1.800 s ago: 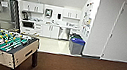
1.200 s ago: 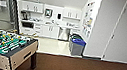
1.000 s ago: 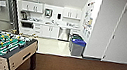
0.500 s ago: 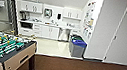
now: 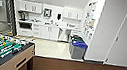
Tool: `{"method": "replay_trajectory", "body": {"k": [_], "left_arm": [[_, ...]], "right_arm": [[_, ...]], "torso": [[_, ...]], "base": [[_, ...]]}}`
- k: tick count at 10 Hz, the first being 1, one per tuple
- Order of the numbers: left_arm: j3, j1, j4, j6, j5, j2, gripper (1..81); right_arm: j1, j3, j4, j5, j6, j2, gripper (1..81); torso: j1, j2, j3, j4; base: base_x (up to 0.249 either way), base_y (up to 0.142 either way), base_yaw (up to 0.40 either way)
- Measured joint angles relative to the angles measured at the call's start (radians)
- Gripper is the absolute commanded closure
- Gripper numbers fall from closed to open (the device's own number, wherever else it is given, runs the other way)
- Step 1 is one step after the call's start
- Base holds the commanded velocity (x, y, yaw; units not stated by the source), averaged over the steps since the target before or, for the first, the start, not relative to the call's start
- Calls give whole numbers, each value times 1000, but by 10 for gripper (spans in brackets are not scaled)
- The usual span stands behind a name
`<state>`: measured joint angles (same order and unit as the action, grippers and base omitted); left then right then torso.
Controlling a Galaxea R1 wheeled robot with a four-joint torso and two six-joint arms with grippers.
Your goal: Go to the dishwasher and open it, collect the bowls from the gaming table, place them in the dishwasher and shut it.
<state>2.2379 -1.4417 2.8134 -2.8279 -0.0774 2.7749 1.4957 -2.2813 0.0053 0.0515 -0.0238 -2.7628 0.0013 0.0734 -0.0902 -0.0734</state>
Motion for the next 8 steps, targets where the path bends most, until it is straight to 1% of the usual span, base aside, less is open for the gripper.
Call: {"method": "replay_trajectory", "body": {"k": [8], "left_arm": [[-1,1,0,0,-2,-6,10]], "right_arm": [[1,0,0,-1,0,1,10]], "torso": [[0,0,0,0]], "base": [[191,0,0]]}}
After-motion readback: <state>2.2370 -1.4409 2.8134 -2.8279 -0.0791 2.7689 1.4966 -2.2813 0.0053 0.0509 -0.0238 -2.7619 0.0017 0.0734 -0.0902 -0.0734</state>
